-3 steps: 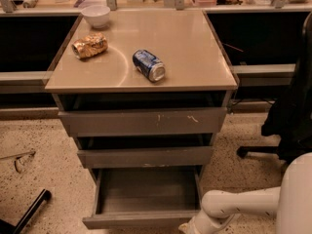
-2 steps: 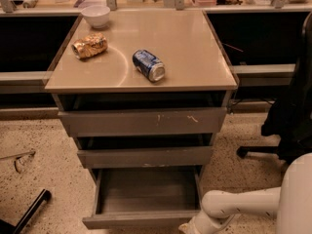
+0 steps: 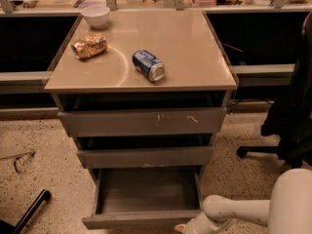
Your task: Close bottom drawer
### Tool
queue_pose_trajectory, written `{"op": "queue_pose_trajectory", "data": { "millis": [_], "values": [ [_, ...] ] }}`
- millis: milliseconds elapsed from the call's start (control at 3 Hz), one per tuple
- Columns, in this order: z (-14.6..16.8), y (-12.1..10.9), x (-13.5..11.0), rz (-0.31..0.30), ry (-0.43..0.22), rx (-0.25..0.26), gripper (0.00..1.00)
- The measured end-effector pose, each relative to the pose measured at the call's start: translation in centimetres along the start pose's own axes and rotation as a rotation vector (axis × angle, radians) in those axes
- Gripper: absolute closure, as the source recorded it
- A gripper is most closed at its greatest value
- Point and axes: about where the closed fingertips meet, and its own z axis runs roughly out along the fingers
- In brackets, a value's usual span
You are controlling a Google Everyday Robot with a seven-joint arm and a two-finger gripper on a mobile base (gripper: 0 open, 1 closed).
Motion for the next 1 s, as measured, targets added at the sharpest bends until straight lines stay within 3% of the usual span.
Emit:
{"op": "queue_pose_trajectory", "data": {
  "millis": [333, 667, 1000],
  "values": [
    [2.2, -4.4, 0.2, -0.049, -0.043, 0.022, 0.00],
    [2.9, -7.9, -1.3, -0.108, -0.054, 0.058, 0.00],
    [2.9, -7.9, -1.3, -0.108, -0.054, 0.058, 0.00]
  ]
}}
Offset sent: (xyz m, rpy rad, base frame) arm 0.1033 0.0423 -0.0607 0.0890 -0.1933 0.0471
